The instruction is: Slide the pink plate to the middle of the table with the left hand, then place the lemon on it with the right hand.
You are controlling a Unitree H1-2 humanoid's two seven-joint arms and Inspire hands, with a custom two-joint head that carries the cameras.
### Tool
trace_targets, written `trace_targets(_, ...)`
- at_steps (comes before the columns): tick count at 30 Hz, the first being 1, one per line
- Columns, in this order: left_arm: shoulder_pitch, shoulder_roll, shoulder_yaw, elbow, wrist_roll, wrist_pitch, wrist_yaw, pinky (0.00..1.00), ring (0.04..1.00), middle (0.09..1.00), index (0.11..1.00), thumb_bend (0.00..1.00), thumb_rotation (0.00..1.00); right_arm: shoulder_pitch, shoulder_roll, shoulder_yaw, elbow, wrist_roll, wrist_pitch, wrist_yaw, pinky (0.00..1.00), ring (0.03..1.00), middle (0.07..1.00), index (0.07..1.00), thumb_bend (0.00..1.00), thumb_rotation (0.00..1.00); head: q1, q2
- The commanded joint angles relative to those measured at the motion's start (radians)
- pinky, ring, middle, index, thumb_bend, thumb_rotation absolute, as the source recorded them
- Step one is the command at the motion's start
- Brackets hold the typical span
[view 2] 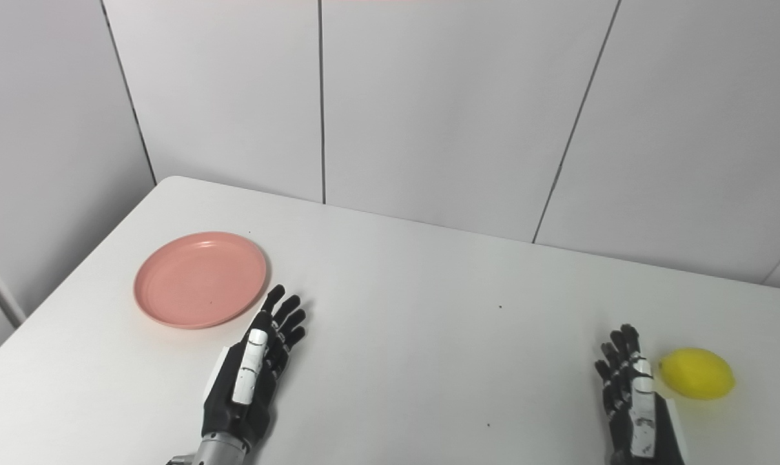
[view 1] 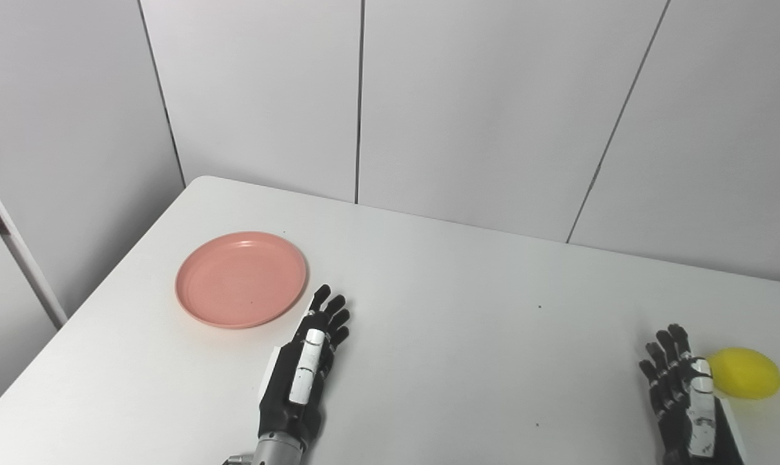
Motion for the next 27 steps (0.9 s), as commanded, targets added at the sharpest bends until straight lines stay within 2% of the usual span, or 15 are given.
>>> trace_targets(1, -0.044, 0.014, 0.005, -0.051, -0.018, 0.032, 0.0, 0.96, 0.951, 0.945, 0.943, 0.82, 0.83, 0.074, 0.057, 0.022, 0.076, 0.006, -0.032, 0.0, 1.0, 1.0, 1.0, 1.0, 0.73, 1.0, -0.001, 0.001)
trace_targets(9, -0.111, 0.044, 0.036, -0.138, -0.058, 0.183, 0.014, 0.99, 0.969, 0.966, 0.957, 0.81, 0.84, 0.079, 0.067, 0.021, 0.057, 0.007, -0.02, -0.007, 1.0, 0.999, 1.0, 1.0, 0.71, 1.0, -0.006, 0.001)
trace_targets(16, -0.196, 0.079, 0.077, -0.229, -0.087, 0.366, 0.057, 0.99, 0.974, 0.969, 0.952, 0.8, 0.85, 0.087, 0.069, 0.023, 0.04, 0.007, -0.012, -0.005, 1.0, 0.999, 1.0, 1.0, 0.68, 1.0, -0.016, -0.001)
trace_targets(22, -0.264, 0.14, 0.092, -0.245, -0.206, 0.382, 0.137, 1.0, 0.998, 0.983, 0.981, 0.8, 0.87, 0.088, 0.072, 0.022, 0.039, 0.008, -0.01, -0.005, 1.0, 0.997, 1.0, 1.0, 0.67, 1.0, -0.021, -0.002)
trace_targets(25, -0.301, 0.188, 0.123, -0.218, -0.276, 0.382, 0.16, 1.0, 1.0, 0.981, 0.991, 0.81, 0.87, 0.09, 0.075, 0.021, 0.037, 0.006, -0.01, -0.008, 1.0, 0.993, 1.0, 1.0, 0.66, 1.0, -0.021, -0.003)
trace_targets(27, -0.321, 0.216, 0.144, -0.195, -0.29, 0.382, 0.159, 1.0, 0.967, 0.948, 0.951, 0.83, 0.86, 0.091, 0.076, 0.021, 0.036, 0.005, -0.011, -0.009, 1.0, 0.991, 1.0, 1.0, 0.66, 1.0, -0.022, -0.004)
